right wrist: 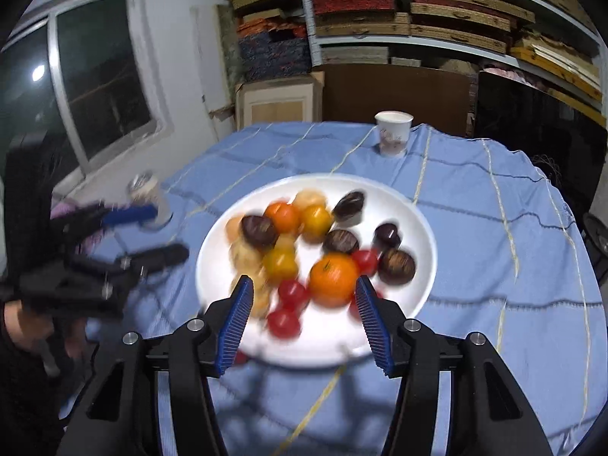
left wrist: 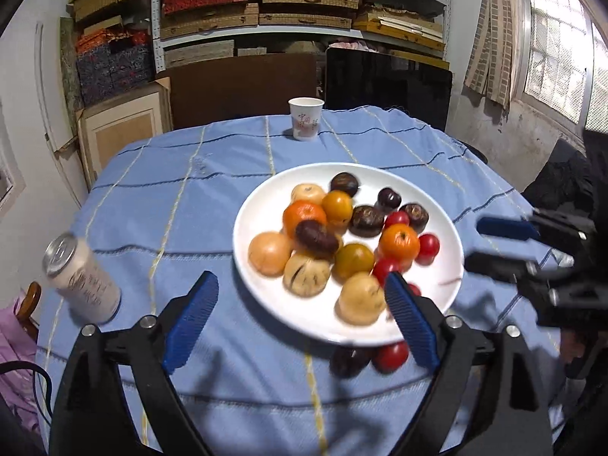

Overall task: Organize fruits
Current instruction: 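Carry the brown fruit and red tomato onto the plate and open both grippers, then grasp a red tomato with the right gripper while the left grasps a small dark purple fruit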

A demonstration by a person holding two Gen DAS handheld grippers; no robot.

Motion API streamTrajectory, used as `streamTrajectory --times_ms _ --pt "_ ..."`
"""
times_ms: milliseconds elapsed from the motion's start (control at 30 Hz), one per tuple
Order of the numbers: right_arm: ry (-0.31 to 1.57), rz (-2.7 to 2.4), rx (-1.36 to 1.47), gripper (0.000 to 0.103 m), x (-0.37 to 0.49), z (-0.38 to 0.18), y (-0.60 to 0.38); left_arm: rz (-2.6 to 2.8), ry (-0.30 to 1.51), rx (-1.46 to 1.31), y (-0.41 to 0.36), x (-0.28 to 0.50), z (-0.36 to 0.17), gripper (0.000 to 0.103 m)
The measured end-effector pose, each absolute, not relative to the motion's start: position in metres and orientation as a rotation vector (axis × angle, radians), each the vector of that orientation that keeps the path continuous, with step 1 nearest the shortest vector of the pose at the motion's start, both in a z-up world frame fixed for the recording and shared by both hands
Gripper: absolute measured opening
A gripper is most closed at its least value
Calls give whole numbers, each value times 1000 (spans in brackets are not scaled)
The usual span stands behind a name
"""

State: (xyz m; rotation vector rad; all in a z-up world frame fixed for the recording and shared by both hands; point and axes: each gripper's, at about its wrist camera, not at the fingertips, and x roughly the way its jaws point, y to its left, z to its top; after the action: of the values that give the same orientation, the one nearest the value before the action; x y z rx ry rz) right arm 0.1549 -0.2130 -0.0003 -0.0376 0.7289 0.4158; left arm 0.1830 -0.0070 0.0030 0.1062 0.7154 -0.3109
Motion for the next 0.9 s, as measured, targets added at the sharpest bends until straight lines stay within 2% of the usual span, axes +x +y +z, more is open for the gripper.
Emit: streamTrajectory --times_ms 167,300,533,667,800,833,900 --pt "793 444 -165 56 115 -38 -169 -273 775 4 20 171 -27 87" --pt "842 443 -155 55 115 -54 -150 -238 764 -10 33 167 -38 87" --pt "901 417 -112 45 130 -67 -139 -251 775 -92 50 171 -48 87" --pt "909 401 -107 38 138 -72 -139 -261 784 -84 47 172 -51 87" --pt "909 407 -64 36 147 -75 -141 -267 786 -51 39 173 -52 87" --pt "909 409 -58 30 149 -76 -142 -266 787 -42 38 172 -53 87" --pt "905 409 -60 29 148 -76 -142 -270 794 -24 34 172 -55 87"
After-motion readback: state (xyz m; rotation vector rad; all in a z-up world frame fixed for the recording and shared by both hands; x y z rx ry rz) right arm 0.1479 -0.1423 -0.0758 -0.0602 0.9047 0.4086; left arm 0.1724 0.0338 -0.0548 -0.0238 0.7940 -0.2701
